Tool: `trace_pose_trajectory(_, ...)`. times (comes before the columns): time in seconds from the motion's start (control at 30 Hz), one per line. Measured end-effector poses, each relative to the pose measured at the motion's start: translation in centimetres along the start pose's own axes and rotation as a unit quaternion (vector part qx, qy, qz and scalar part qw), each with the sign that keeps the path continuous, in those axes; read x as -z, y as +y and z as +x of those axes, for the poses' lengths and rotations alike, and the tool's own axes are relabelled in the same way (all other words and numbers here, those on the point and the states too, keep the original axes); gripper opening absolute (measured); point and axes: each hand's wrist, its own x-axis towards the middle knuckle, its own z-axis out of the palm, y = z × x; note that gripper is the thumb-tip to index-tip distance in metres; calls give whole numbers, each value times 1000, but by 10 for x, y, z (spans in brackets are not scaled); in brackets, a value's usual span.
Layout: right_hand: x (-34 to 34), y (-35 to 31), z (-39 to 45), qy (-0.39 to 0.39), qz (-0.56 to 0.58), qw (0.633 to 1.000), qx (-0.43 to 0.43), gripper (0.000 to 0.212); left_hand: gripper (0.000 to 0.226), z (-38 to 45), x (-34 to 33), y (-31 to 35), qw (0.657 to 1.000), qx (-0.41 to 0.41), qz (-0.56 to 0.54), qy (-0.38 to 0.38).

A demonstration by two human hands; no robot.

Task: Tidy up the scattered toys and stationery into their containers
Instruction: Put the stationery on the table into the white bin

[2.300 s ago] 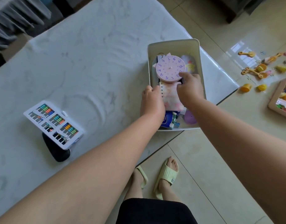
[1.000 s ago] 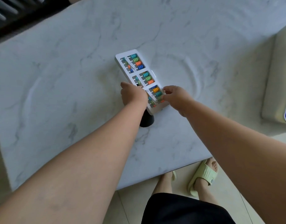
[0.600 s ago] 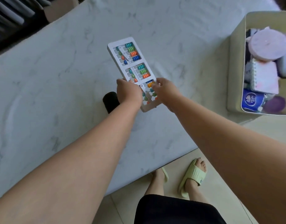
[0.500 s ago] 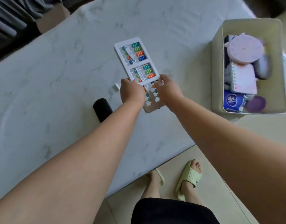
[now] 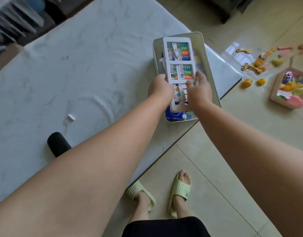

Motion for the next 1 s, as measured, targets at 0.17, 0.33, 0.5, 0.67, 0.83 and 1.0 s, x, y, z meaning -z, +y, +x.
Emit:
trace_pose_trajectory(0.17, 29, 19, 28, -53, -59, 997, -11, 26, 31, 7, -37, 12, 995, 3, 31, -92)
trace_pose_trajectory(0.33, 33, 30, 44, -94, -74, 993, -5, 39, 38, 9, -58, 14, 991, -16, 60, -115)
trace_pose_trajectory(0.5, 29, 40, 44, -65, -124, 990, 23, 54, 52, 9, -62, 2, 989, -26, 84, -120)
trace_pose_trajectory(0.67, 11, 36, 27, -31, -150, 982, 110, 45, 49, 6, -42, -14, 995, -25, 80, -46)
trace_pose_trajectory(0.83, -32, 12, -10, -56, -137, 967, 207, 41, 47, 7, 12, -49, 996, 21, 76, 52)
trace_pose_trajectory(1.0, -85, -10, -53, -120, -162, 948, 248, 51, 47, -4, 75, -107, 988, 93, 77, 95)
